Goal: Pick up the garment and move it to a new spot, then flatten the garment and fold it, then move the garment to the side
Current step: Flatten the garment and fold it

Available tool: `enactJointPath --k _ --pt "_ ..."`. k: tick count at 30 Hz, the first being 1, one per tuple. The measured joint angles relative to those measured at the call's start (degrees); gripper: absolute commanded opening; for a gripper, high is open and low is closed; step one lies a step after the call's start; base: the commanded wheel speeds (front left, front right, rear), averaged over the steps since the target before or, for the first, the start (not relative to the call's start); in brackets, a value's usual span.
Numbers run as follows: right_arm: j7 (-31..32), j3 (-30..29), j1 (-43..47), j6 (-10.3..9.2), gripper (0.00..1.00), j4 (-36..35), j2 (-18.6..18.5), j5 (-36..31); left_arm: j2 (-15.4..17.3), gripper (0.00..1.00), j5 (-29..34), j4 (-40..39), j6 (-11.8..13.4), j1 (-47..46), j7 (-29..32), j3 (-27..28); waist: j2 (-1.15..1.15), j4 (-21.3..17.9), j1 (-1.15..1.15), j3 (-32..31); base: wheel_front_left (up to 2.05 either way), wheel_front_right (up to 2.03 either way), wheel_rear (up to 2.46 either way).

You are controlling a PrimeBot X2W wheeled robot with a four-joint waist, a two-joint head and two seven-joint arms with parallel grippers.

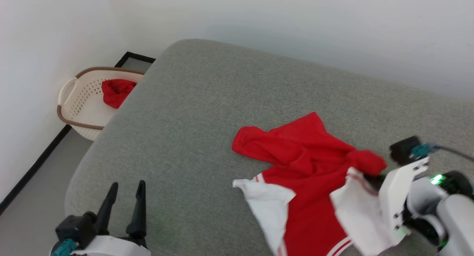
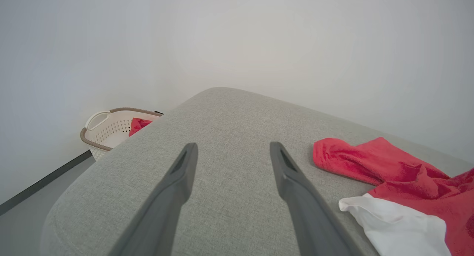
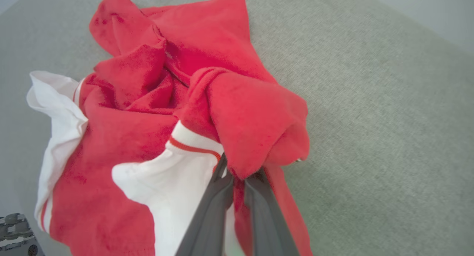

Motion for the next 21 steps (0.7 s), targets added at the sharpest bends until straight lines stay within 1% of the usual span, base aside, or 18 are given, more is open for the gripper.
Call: enactJointPath --k 9,15,21 --pt "-1.78 -4.75 -3.57 0.00 0.00 5.88 -3.11 0.09 0.23 1.00 -0.18 0.01 -0.04 0.06 0.00 -1.66 0.00 0.68 0.00 -0.34 0.00 0.00 0.00" --pt "-2.92 -9.32 -4.69 0.01 0.00 12.10 -4.53 -0.69 0.59 1.00 -0.36 0.29 -0.04 0.08 0.00 -2.40 0.00 0.79 0.00 -0.25 0.00 0.00 0.00" --pt "-3.60 -15.28 -4.83 0.01 0.00 19.72 -4.56 -3.32 0.87 1.00 -0.70 0.49 -0.04 0.04 0.00 -2.71 0.00 0.55 0.00 0.16 0.00 0.00 0.00"
